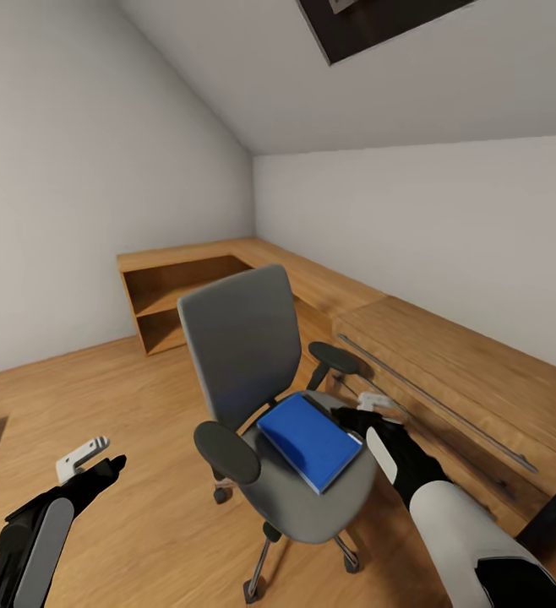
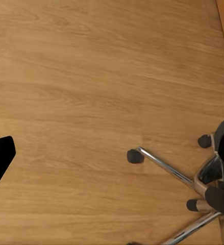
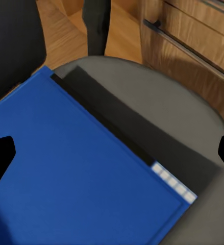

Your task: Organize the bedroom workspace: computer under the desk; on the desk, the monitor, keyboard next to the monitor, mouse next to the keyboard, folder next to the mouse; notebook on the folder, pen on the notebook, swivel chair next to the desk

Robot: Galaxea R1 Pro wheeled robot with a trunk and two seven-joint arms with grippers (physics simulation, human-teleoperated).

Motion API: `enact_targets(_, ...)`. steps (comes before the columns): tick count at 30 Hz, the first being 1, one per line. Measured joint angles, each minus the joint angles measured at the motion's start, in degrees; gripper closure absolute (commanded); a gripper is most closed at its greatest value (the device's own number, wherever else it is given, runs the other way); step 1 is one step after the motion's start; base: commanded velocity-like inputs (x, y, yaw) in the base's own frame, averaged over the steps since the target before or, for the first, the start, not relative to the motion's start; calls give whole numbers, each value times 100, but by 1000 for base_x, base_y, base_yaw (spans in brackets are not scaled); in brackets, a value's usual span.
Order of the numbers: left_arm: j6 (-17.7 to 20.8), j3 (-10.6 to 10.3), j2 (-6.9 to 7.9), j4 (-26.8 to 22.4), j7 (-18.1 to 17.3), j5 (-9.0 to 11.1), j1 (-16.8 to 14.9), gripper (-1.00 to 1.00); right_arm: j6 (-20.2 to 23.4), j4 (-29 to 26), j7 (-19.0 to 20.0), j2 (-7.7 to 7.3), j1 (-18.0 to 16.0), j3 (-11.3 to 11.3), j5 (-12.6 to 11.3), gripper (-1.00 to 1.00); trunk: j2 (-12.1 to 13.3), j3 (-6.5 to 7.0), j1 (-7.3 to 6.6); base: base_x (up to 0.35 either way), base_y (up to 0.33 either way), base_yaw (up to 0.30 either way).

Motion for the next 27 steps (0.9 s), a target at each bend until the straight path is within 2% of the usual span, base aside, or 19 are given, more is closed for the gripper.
enact_targets(4, -3, 0, 0, 6, 3, 0, 0, -100, -19, 11, -25, 2, 0, 191, 18, -100, -160, -72, 88, 0, 0, 0)
enact_targets(17, -4, 1, -7, 21, 8, 8, -1, -100, -25, 17, -34, -2, 0, 249, 24, -100, -682, -305, 374, 0, 0, 0)
enact_targets(27, -15, 1, -1, 220, -10, 6, 0, -100, -25, 22, -34, -3, 0, 250, 24, -100, -683, -306, 374, 2, 0, 0)
